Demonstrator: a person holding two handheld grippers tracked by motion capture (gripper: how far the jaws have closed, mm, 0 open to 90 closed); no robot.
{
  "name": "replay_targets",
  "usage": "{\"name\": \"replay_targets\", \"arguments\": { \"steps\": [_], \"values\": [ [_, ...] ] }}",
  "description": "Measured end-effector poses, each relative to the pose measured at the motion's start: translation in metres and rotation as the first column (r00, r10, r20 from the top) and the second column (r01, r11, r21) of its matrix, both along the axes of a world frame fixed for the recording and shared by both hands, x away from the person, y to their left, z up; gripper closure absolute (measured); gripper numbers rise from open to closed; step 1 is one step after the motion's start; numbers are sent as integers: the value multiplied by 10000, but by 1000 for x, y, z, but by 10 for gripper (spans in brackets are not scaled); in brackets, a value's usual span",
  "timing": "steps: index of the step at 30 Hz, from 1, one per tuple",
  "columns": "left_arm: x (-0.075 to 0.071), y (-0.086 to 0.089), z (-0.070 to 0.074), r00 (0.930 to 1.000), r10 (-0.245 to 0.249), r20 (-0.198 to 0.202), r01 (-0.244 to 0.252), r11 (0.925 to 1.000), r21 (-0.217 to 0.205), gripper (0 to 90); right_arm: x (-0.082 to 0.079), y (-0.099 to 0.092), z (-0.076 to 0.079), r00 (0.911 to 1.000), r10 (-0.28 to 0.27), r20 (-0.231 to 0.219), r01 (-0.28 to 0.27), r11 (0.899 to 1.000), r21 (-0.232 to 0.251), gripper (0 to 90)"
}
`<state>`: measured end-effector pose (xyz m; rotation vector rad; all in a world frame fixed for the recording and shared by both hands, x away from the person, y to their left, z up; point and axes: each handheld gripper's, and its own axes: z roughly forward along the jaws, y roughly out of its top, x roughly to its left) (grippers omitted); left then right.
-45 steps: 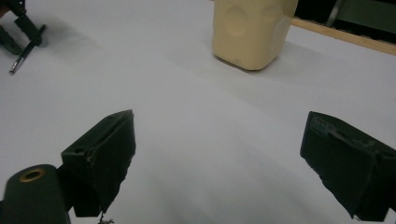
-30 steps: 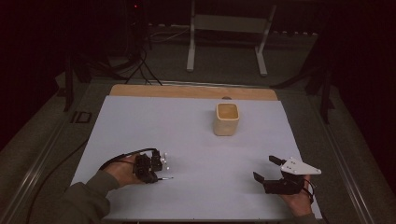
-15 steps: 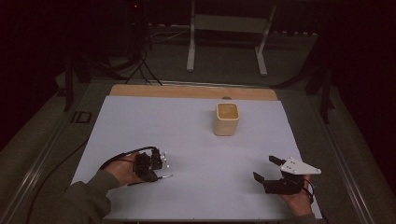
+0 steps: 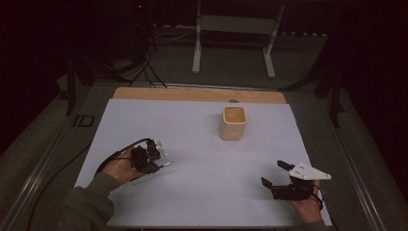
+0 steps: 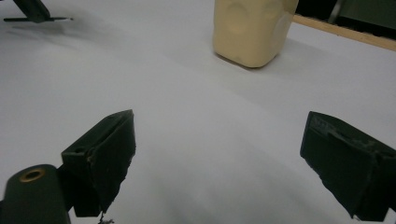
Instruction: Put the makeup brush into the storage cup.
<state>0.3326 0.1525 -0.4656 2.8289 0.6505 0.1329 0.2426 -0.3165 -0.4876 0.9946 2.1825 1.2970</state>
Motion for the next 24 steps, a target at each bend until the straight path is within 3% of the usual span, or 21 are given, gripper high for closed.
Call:
{"name": "replay_targets", "arguments": {
  "steps": [9, 15, 24],
  "values": [
    [6, 6, 12, 9970, 642, 443, -624, 9972, -404, 860, 0, 0, 0, 10000, -11, 2, 11, 10000, 10, 102],
    [11, 8, 15, 9919, 1118, 610, -1070, 9913, -769, 859, 0, 0, 0, 10000, -9, 5, 9, 10000, 8, 102],
    [14, 9, 21, 9851, 1440, 942, -1331, 9846, -1136, 860, 0, 0, 0, 10000, -17, 2, 17, 10000, 13, 102]
  ]
}}
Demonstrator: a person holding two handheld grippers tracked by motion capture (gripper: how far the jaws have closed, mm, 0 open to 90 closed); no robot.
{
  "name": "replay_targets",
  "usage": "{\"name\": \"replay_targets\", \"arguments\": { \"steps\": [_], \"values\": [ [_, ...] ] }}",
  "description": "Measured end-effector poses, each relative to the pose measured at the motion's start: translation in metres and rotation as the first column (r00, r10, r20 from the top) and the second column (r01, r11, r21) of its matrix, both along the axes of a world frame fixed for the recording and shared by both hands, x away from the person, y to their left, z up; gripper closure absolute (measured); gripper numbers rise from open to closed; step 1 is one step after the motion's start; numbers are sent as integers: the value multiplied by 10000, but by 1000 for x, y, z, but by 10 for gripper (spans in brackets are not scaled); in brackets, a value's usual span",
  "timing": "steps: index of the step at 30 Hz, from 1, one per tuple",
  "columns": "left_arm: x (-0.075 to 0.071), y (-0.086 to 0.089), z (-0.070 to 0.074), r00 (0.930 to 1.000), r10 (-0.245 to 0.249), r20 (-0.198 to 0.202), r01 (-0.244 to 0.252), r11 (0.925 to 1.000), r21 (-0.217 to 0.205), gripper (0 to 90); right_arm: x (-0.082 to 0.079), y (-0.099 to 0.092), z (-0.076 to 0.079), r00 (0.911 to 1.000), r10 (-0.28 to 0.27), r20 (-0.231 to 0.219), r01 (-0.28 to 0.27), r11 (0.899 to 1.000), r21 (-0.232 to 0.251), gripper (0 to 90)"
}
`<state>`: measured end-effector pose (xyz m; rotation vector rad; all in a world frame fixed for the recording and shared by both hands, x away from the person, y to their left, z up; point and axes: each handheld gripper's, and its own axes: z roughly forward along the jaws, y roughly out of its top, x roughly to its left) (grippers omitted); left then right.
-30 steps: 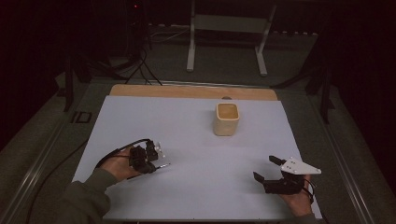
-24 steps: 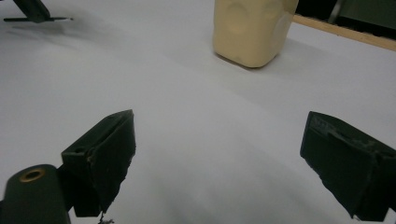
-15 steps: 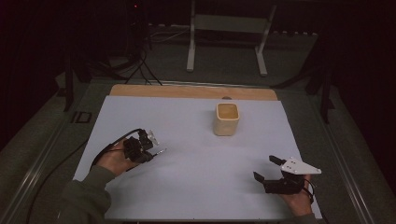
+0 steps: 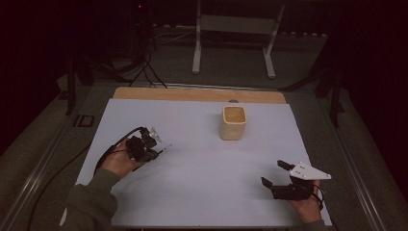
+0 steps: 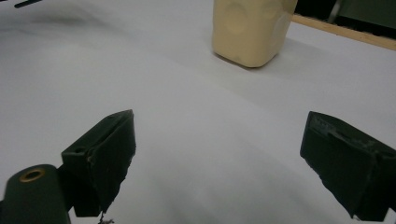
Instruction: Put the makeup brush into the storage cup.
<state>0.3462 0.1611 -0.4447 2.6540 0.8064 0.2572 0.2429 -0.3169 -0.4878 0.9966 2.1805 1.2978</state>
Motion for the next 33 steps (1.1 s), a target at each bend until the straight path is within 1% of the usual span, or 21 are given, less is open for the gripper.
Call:
{"name": "replay_targets", "arguments": {
  "steps": [3, 4, 10, 11, 13, 17, 19, 24, 25, 30, 33],
  "values": [
    [0, 0, 1, 9999, 59, 102, -58, 10000, -47, 860, 0, 0, 0, 10000, 1, 17, -1, 10000, -8, 102],
    [0, 1, 3, 9998, 120, 164, -118, 9998, -144, 859, 0, 0, 0, 10000, -15, 16, 15, 10000, 9, 102],
    [2, 2, 6, 9989, 319, 356, -305, 9988, -390, 860, 0, 0, 0, 10000, -10, 20, 10, 10000, 21, 102],
    [2, 2, 7, 9985, 388, 395, -367, 9979, -539, 859, 0, 0, 0, 10000, -11, 26, 11, 10000, 24, 102],
    [3, 2, 8, 9983, 408, 413, -382, 9973, -619, 859, 0, 0, 0, 10000, -14, 28, 14, 10000, 30, 102],
    [3, 3, 11, 9974, 524, 496, -470, 9935, -1040, 859, 0, 0, 0, 10000, -20, 30, 20, 10000, 26, 102],
    [3, 2, 12, 9965, 580, 599, -508, 9919, -1160, 859, 0, 0, 0, 10000, -24, 38, 24, 10000, 29, 102],
    [3, 1, 14, 9942, 643, 858, -527, 9900, -1310, 859, 0, -1, 0, 10000, -25, 45, 24, 10000, 36, 102],
    [4, 1, 15, 9940, 701, 839, -579, 9884, -1403, 859, 0, -1, 0, 10000, -24, 47, 24, 10000, 36, 102],
    [4, -1, 16, 9917, 816, 994, -634, 9826, -1744, 859, 0, -1, 1, 10000, -25, 41, 25, 10000, 45, 102],
    [5, -2, 18, 9898, 860, 1133, -639, 9804, -1864, 859, 0, -1, 1, 10000, -27, 48, 26, 10000, 49, 102]
  ]
}}
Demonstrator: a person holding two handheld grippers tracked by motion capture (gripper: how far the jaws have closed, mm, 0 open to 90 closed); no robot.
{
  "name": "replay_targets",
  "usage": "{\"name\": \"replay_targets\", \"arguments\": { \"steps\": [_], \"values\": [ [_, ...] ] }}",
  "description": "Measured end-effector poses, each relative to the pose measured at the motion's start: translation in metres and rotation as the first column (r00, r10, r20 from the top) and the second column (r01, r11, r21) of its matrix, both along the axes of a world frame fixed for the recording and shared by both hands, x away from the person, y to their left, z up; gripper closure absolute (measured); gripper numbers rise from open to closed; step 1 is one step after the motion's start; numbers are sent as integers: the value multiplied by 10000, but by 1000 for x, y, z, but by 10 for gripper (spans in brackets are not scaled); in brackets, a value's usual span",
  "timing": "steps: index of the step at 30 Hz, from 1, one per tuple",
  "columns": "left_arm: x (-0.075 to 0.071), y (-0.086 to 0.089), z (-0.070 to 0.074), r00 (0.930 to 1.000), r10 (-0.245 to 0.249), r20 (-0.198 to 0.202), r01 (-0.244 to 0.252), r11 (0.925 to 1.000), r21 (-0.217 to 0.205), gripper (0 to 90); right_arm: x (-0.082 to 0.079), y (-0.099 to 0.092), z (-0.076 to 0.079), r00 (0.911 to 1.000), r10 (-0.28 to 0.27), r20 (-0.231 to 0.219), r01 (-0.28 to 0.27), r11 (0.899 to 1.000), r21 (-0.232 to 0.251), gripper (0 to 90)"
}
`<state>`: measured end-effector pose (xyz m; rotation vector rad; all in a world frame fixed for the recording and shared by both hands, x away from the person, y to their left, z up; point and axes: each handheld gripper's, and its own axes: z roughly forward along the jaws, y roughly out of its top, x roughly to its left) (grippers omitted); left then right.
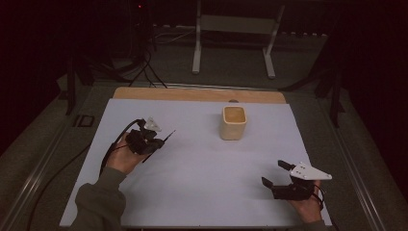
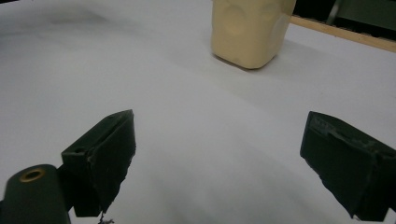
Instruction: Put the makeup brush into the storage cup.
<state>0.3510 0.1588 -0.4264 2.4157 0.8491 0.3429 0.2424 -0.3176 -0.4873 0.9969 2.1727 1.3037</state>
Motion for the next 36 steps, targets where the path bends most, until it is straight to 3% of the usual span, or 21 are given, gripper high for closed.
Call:
{"name": "replay_targets", "arguments": {
  "steps": [13, 22, 36],
  "values": [
    [3, -3, 5, 9991, 255, 338, -239, 9986, -480, 858, 0, 0, 0, 10000, -1, 12, 1, 10000, 14, 102],
    [6, -7, 13, 9944, 651, 836, -566, 9934, -1001, 859, 0, 0, 0, 10000, -19, 15, 19, 10000, 30, 102],
    [10, -16, 14, 9895, 814, 1198, -634, 9870, -1477, 859, 0, 0, 0, 10000, -16, 14, 16, 10000, 45, 102]
  ]
}}
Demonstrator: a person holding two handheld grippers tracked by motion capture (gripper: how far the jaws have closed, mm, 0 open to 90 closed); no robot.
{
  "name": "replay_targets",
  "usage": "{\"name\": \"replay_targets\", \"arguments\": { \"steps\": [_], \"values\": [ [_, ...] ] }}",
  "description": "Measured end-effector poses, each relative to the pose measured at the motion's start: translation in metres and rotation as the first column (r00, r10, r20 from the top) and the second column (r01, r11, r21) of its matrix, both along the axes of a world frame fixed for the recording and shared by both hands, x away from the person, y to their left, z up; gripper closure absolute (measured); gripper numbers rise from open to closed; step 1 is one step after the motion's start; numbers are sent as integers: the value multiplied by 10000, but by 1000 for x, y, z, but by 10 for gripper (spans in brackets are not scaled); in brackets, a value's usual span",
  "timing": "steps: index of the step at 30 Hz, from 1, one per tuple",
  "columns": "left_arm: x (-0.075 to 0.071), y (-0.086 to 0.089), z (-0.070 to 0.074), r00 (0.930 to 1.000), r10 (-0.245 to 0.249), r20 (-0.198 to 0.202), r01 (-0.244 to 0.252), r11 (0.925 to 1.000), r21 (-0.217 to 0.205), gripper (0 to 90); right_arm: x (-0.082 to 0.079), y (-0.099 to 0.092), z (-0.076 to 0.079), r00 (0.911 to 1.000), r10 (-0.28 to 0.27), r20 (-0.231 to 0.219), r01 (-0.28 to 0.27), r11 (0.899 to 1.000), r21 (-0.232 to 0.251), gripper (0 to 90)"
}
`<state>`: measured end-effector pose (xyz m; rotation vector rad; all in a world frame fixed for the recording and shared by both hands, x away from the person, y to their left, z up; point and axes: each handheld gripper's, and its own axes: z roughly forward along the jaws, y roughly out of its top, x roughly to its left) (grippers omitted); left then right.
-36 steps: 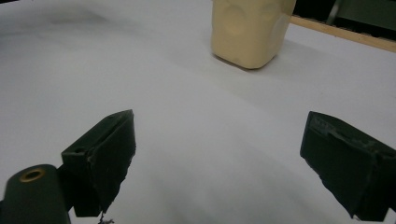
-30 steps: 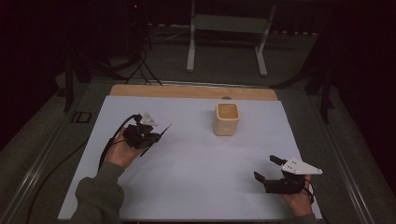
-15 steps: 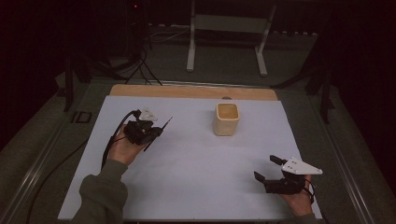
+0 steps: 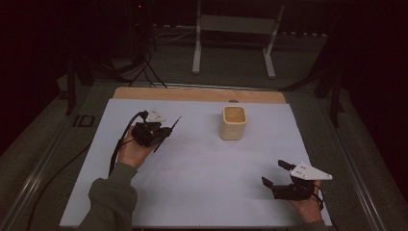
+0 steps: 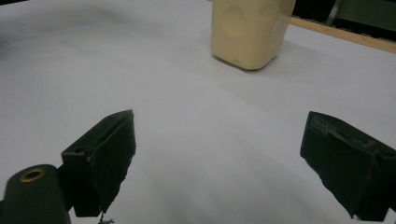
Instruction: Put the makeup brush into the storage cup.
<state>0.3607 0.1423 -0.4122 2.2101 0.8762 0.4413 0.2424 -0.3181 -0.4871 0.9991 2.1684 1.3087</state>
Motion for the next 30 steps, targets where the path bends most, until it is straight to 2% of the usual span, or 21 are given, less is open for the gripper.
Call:
{"name": "replay_targets", "arguments": {
  "steps": [10, 21, 30],
  "values": [
    [2, -5, 2, 9992, 179, 348, -159, 9983, -563, 859, 0, 0, 0, 10000, 17, -3, -17, 10000, 4, 102],
    [4, -12, 6, 9975, 177, 681, -120, 9964, -835, 859, 0, 0, 0, 10000, 1, 6, -1, 10000, 15, 102],
    [4, -15, 8, 9935, 327, 1091, -186, 9916, -1283, 859, 0, 0, 0, 10000, 6, 4, -6, 10000, 15, 102]
  ]
}}
